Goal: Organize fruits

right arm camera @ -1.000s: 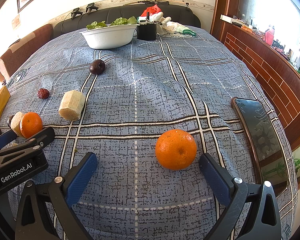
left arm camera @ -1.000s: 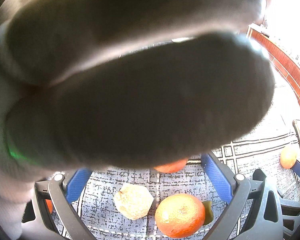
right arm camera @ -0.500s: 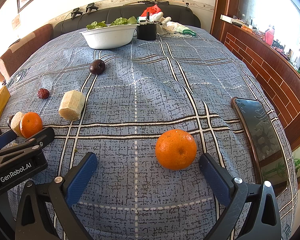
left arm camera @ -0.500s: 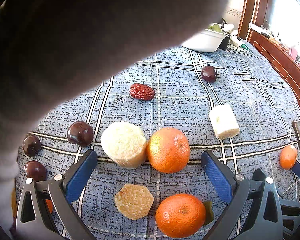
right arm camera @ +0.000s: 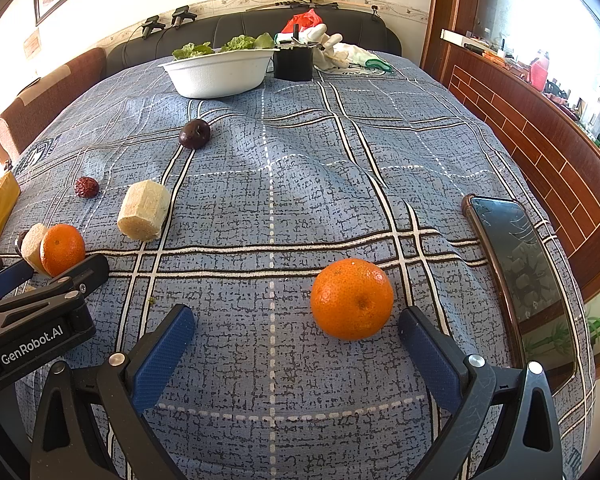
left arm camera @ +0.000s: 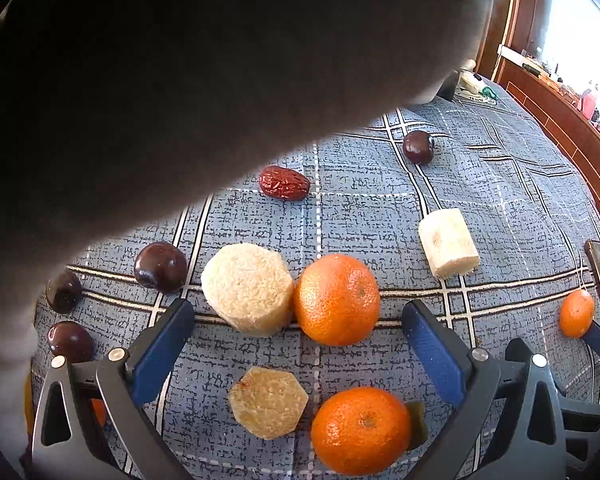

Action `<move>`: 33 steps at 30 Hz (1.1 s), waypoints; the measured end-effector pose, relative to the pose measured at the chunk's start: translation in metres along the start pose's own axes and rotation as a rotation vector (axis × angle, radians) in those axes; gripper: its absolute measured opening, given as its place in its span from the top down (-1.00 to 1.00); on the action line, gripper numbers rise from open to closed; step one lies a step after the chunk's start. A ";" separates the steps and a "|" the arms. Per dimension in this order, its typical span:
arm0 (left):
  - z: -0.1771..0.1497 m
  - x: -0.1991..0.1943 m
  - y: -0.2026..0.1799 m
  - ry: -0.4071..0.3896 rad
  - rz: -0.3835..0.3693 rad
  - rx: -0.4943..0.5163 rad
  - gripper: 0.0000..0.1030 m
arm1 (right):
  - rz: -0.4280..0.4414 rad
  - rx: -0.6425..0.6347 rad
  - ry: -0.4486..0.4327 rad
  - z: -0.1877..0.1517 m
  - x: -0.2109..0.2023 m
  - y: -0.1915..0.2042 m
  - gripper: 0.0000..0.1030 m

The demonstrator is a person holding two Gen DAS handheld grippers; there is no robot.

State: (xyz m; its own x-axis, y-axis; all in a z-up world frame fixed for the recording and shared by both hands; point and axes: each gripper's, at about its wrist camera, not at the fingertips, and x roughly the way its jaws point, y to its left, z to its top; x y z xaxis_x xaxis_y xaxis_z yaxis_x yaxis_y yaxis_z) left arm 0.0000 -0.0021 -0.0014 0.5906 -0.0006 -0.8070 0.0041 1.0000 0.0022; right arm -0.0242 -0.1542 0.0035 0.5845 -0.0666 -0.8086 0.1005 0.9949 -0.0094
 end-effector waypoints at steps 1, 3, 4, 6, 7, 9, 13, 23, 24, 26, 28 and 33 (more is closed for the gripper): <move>0.000 0.000 0.000 0.000 0.000 0.000 -1.00 | 0.000 0.000 0.000 0.000 0.000 0.000 -1.00; 0.000 0.000 0.000 0.000 0.000 0.000 -1.00 | 0.000 0.000 0.000 0.000 0.000 0.000 -1.00; 0.000 0.000 0.000 0.000 0.000 0.000 -1.00 | 0.000 0.000 0.000 0.000 0.000 0.000 -1.00; 0.000 0.000 0.000 0.000 0.000 0.000 -1.00 | 0.000 0.000 0.000 0.000 0.000 0.000 -1.00; 0.000 0.000 0.000 0.000 0.000 0.000 -1.00 | 0.000 0.000 0.000 0.000 0.000 0.000 -1.00; 0.000 0.000 0.000 0.000 0.000 0.000 -1.00 | 0.000 0.000 0.000 0.000 0.000 0.000 -1.00; 0.000 0.000 -0.001 0.000 0.000 0.000 -1.00 | 0.000 0.000 0.000 0.000 0.000 0.000 -1.00; 0.000 0.000 -0.001 0.000 0.000 0.000 -1.00 | 0.000 0.000 0.000 0.000 0.000 0.000 -1.00; 0.000 0.000 0.000 0.000 0.000 0.000 -1.00 | 0.000 0.000 0.000 0.000 0.000 0.000 -1.00; 0.000 0.000 -0.001 0.000 0.000 0.000 -1.00 | 0.000 0.000 0.000 0.000 0.000 0.000 -1.00; 0.000 0.000 0.000 0.000 0.000 0.000 -1.00 | 0.000 0.000 0.000 0.000 0.000 0.000 -1.00; 0.000 0.000 -0.002 0.001 0.008 -0.012 -1.00 | 0.000 0.000 0.000 0.000 0.000 0.000 -1.00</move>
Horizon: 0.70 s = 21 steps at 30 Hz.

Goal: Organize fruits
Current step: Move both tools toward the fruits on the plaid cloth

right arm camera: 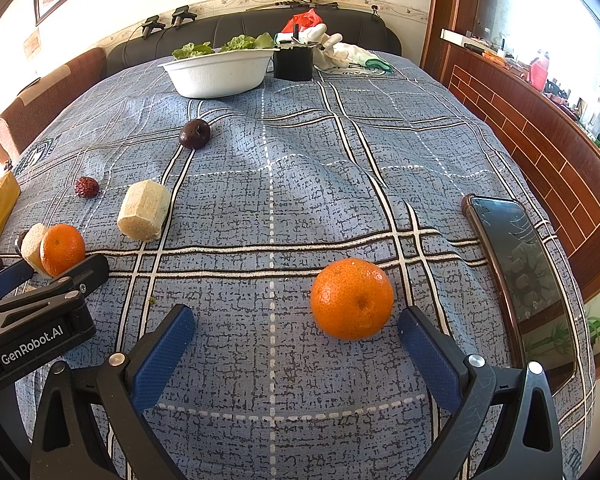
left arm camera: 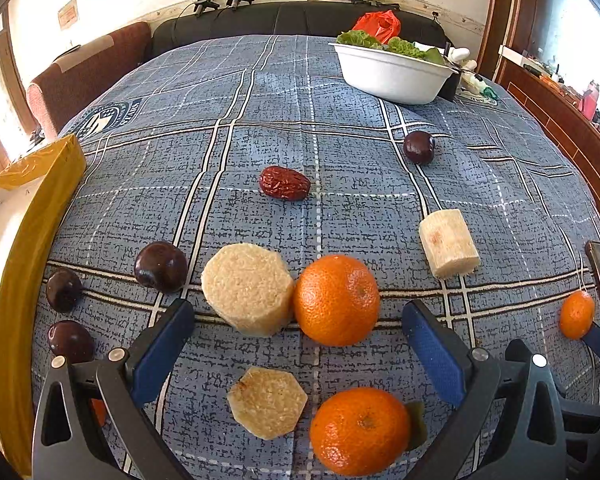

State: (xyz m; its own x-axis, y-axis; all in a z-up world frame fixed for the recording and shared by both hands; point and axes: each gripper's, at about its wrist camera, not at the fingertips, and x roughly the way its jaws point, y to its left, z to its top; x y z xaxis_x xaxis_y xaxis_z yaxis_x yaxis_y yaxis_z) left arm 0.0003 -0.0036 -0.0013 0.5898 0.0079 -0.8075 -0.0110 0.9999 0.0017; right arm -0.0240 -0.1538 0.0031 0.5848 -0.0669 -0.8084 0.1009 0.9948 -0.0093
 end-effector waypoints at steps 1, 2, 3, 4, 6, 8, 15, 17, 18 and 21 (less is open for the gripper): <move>0.000 0.000 -0.002 0.000 0.011 -0.015 -1.00 | 0.000 0.000 0.000 0.000 0.000 0.000 -1.00; 0.000 0.000 -0.004 0.000 0.023 -0.029 -1.00 | 0.000 0.000 0.000 0.000 0.000 0.000 -1.00; 0.000 0.000 -0.007 0.000 0.027 -0.034 -1.00 | -0.001 0.000 0.000 0.000 0.000 0.000 -1.00; -0.001 -0.002 -0.007 0.001 0.030 -0.041 -1.00 | -0.001 0.000 0.000 0.000 0.000 0.000 -1.00; -0.004 -0.006 -0.008 0.003 0.020 -0.033 -1.00 | -0.001 0.000 0.000 0.001 0.000 0.000 -1.00; -0.002 -0.004 -0.006 0.023 -0.005 -0.019 -0.99 | -0.001 -0.001 0.000 0.001 0.000 0.001 -1.00; -0.011 -0.009 -0.005 0.080 -0.040 0.054 -0.99 | 0.016 -0.009 0.071 -0.009 -0.007 0.006 -1.00; -0.009 -0.010 -0.006 0.124 -0.036 0.059 -1.00 | 0.007 0.004 0.102 -0.009 -0.008 0.007 -1.00; -0.009 -0.010 -0.004 0.145 -0.042 0.059 -1.00 | 0.005 0.003 0.107 -0.008 -0.008 0.007 -1.00; -0.012 -0.020 0.007 0.162 -0.116 0.041 -0.87 | 0.008 -0.001 0.105 -0.014 -0.013 0.006 -1.00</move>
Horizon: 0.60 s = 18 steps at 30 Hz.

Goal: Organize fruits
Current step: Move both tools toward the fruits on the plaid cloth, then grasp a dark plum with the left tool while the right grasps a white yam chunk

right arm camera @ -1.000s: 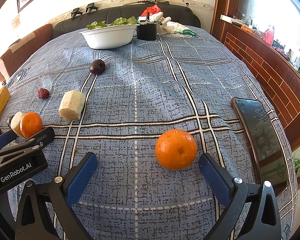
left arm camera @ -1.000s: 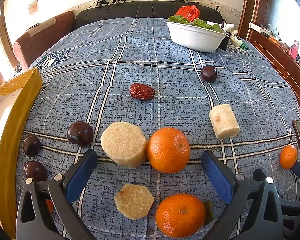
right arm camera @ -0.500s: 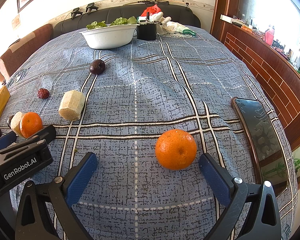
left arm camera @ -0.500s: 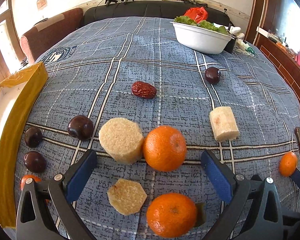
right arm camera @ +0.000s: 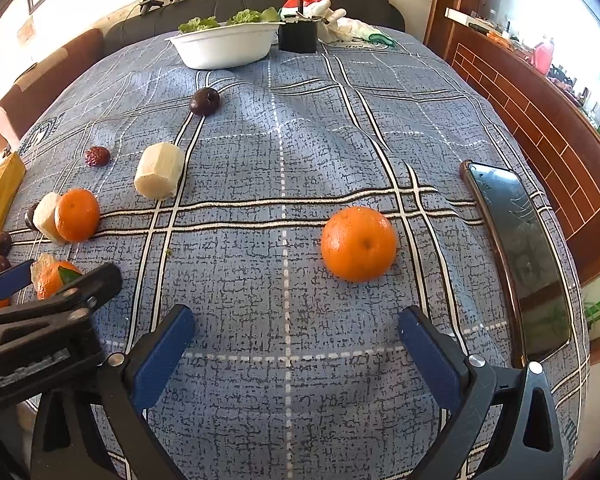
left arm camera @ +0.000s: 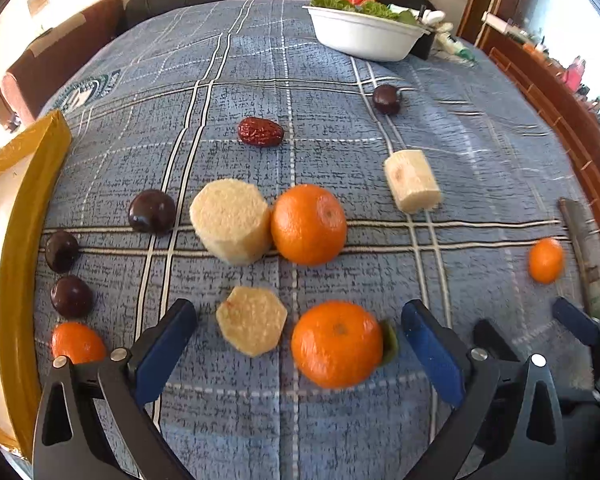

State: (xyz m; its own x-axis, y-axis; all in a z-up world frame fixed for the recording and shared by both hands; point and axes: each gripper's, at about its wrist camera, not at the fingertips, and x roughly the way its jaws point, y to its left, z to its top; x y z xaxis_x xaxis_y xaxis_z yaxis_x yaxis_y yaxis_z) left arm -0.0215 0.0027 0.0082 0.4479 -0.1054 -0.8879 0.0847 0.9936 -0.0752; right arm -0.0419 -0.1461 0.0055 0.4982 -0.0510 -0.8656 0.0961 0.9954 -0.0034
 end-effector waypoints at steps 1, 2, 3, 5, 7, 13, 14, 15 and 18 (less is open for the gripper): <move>-0.003 -0.008 0.005 -0.009 -0.044 -0.007 -0.80 | 0.001 -0.002 -0.003 0.000 0.000 0.000 -1.00; -0.005 -0.018 0.010 -0.028 -0.085 -0.005 -0.70 | 0.002 -0.004 -0.007 -0.001 0.000 0.000 -1.00; -0.007 -0.030 0.014 -0.055 -0.119 0.006 -0.68 | 0.001 -0.005 -0.010 -0.001 0.000 0.000 -1.00; -0.013 -0.061 0.024 -0.153 -0.166 0.055 -0.68 | -0.002 -0.008 -0.005 -0.002 -0.002 0.000 -0.96; -0.018 -0.086 0.037 -0.233 -0.157 0.110 -0.69 | -0.018 -0.009 -0.005 0.001 -0.008 0.000 -0.63; -0.005 -0.098 0.097 -0.248 -0.209 0.026 -0.68 | 0.155 -0.001 -0.115 0.026 -0.037 0.012 -0.53; -0.002 -0.096 0.106 -0.249 -0.228 0.003 -0.60 | 0.183 -0.005 -0.112 0.031 -0.034 0.017 -0.48; 0.004 -0.092 0.111 -0.239 -0.237 -0.008 -0.37 | 0.194 -0.013 -0.103 0.037 -0.028 0.023 -0.40; 0.013 -0.077 0.114 -0.187 -0.253 0.007 -0.02 | 0.213 -0.007 -0.065 0.051 -0.006 0.034 -0.10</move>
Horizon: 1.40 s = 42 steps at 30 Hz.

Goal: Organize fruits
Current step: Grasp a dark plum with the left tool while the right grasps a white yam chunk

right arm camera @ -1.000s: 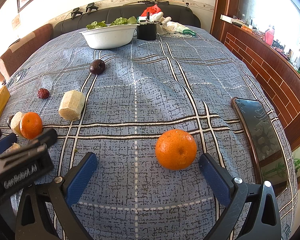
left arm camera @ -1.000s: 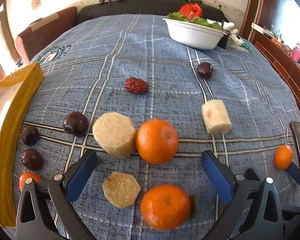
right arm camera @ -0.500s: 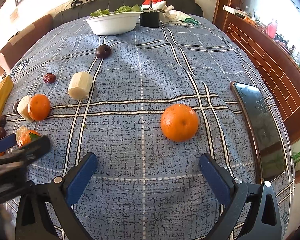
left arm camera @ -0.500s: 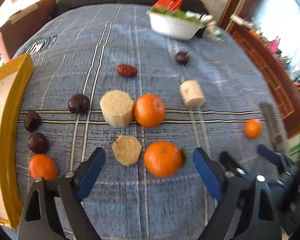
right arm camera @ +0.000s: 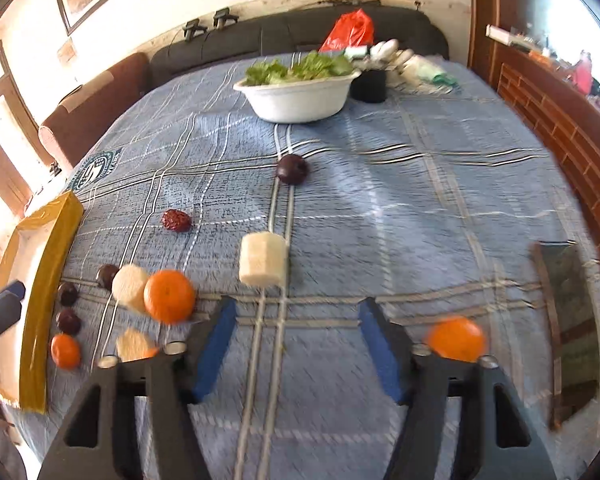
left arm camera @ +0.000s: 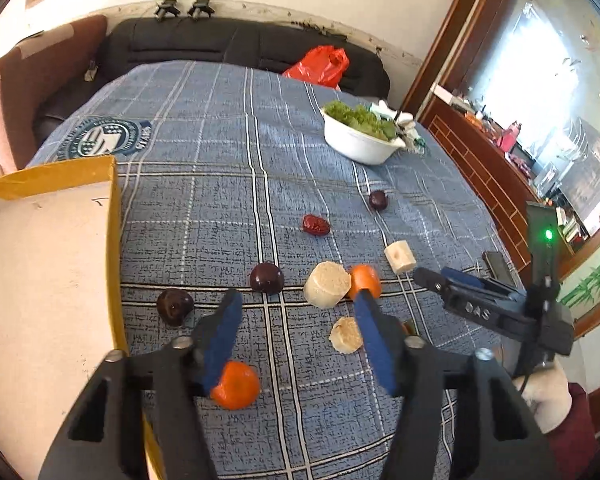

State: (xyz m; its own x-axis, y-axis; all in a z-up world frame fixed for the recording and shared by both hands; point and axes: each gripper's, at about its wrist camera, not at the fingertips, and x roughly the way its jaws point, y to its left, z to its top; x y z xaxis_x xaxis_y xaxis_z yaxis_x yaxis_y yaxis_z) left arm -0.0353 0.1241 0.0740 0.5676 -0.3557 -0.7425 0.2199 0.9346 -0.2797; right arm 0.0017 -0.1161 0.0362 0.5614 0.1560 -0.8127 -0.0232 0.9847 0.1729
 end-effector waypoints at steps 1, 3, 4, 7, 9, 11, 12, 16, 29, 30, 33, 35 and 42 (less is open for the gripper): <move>0.002 0.005 -0.001 0.008 0.002 0.013 -0.02 | 0.009 0.012 0.010 0.002 0.005 0.001 -0.07; 0.006 0.014 -0.002 0.020 0.014 0.040 -0.02 | 0.029 0.037 0.024 0.006 0.016 0.001 -0.05; 0.008 0.019 -0.003 0.027 0.018 0.049 -0.02 | 0.044 0.046 0.026 0.009 0.022 0.002 -0.05; 0.015 0.039 -0.009 0.077 0.054 0.111 -0.02 | 0.053 0.053 0.033 0.014 0.031 0.006 -0.05; 0.018 0.053 -0.010 0.114 0.067 0.134 -0.02 | 0.048 0.040 0.030 0.015 0.035 0.010 -0.05; 0.019 0.066 -0.006 0.162 0.067 0.141 0.07 | 0.048 0.023 0.030 0.020 0.040 0.015 -0.02; 0.018 0.070 -0.004 0.179 0.066 0.146 0.22 | 0.052 0.017 0.032 0.021 0.042 0.016 0.00; 0.015 0.074 0.001 0.200 0.076 0.176 0.37 | 0.103 0.020 0.051 0.026 0.044 0.015 0.02; 0.013 0.095 -0.002 0.247 0.198 0.226 0.36 | 0.115 0.035 0.027 0.032 0.049 0.016 0.02; 0.014 0.094 -0.002 0.243 0.202 0.223 0.49 | 0.115 0.031 0.031 0.032 0.050 0.016 0.12; 0.014 0.092 -0.002 0.224 0.194 0.210 0.49 | 0.147 0.041 0.038 0.031 0.048 0.011 0.25; 0.013 0.085 -0.004 0.197 0.200 0.208 0.50 | 0.154 0.040 0.041 0.028 0.047 0.009 0.27; 0.011 0.043 -0.005 0.094 0.176 0.157 0.49 | 0.189 0.056 0.019 0.019 0.030 0.005 0.30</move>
State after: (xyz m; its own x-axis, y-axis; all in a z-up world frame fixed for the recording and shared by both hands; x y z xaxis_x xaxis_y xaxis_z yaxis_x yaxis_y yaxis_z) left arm -0.0031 0.1036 0.0504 0.5332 -0.1789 -0.8269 0.2489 0.9673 -0.0489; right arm 0.0339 -0.1084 0.0231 0.5353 0.3401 -0.7732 -0.0807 0.9318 0.3540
